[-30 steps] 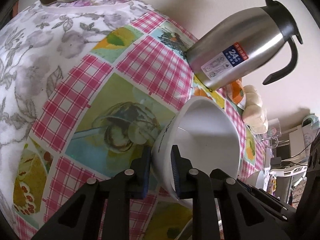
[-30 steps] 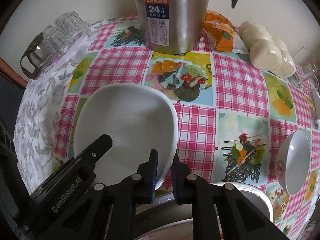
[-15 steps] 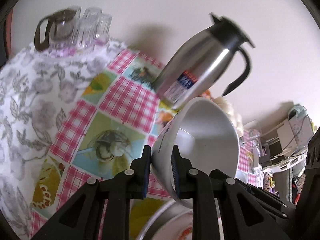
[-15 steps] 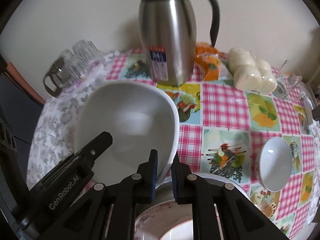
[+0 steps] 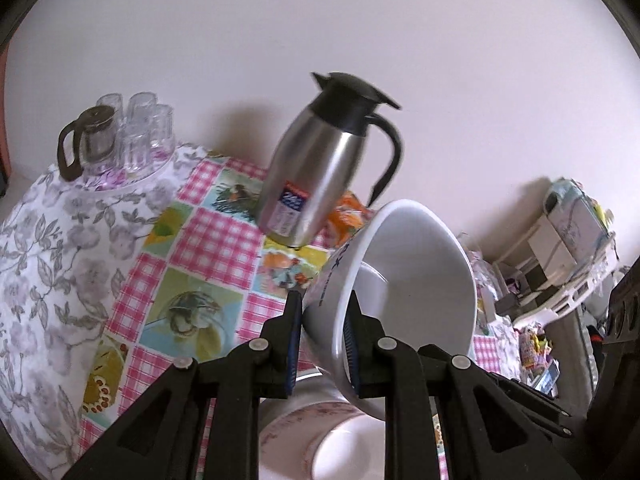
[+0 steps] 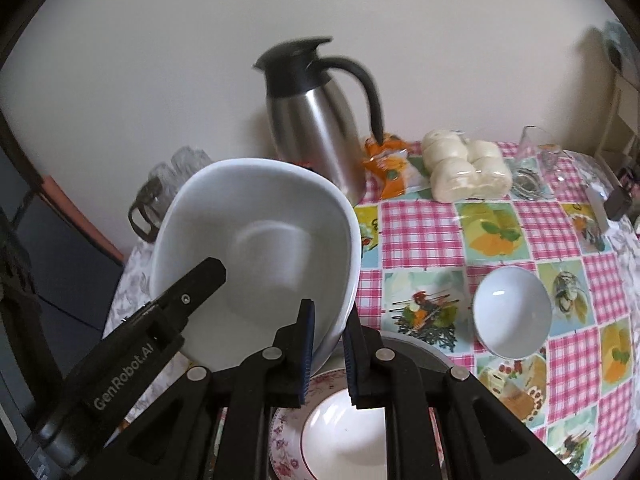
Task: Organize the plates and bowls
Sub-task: 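Lift the white square bowl and carry it over the tray with both grippers, then lower the white square bowl into the red-rimmed bowl with both grippers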
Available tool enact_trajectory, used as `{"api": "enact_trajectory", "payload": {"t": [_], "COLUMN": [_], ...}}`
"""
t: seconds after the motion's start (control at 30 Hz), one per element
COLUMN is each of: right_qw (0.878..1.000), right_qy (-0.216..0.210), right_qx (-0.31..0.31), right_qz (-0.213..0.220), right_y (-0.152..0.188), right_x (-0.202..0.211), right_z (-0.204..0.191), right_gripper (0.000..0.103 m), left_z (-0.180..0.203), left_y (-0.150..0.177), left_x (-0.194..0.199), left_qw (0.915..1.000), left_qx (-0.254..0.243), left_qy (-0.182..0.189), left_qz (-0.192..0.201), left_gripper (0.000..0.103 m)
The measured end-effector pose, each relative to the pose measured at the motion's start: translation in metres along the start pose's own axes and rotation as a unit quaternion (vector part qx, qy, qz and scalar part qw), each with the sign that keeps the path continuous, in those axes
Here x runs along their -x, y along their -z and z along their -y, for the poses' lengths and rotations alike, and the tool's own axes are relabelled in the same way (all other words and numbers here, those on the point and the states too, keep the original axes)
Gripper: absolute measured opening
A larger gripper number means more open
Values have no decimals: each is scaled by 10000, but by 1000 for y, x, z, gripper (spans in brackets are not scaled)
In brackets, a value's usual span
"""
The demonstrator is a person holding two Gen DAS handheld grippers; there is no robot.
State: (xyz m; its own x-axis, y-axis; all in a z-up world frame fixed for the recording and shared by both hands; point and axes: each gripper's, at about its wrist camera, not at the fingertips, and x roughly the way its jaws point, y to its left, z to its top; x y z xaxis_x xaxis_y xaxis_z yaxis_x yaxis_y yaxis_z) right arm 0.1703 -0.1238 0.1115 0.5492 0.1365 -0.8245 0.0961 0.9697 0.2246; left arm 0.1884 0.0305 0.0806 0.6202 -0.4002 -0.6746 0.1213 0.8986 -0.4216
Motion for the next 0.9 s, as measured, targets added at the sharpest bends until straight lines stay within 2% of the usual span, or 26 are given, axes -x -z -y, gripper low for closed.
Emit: {"api": "enact_trajectory", "payload": {"t": [0.1,0.27,0.5,0.63,0.9], "right_qw": [9995,9982,9930,9915,9895], "right_qy": [-152,-180,-302,-174,-359], "right_qx": [-197,-445,-898,-1026,-1165], "right_qz": [183,364,703,775,771], "right_y": [7,23,46,61,88], "right_x": [15,25,45,51,54], "right_z": [14,36,72,89,114], "right_gripper": [15,15,15,15,15], "left_z": [17,52,83,99,113], "left_y": [4,18,47,67,93], "left_x": [7,10,1,-5,-7], "left_qw": [9998,9965,9911,9868,9805], "left_qx": [-211,-758,-1206,-1458,-1724], "left_qy": [-7,-349,-465,-494,-723], "left_qz": [6,-38,-319,-499,-610], "left_gripper": [20,20,20,20,20]}}
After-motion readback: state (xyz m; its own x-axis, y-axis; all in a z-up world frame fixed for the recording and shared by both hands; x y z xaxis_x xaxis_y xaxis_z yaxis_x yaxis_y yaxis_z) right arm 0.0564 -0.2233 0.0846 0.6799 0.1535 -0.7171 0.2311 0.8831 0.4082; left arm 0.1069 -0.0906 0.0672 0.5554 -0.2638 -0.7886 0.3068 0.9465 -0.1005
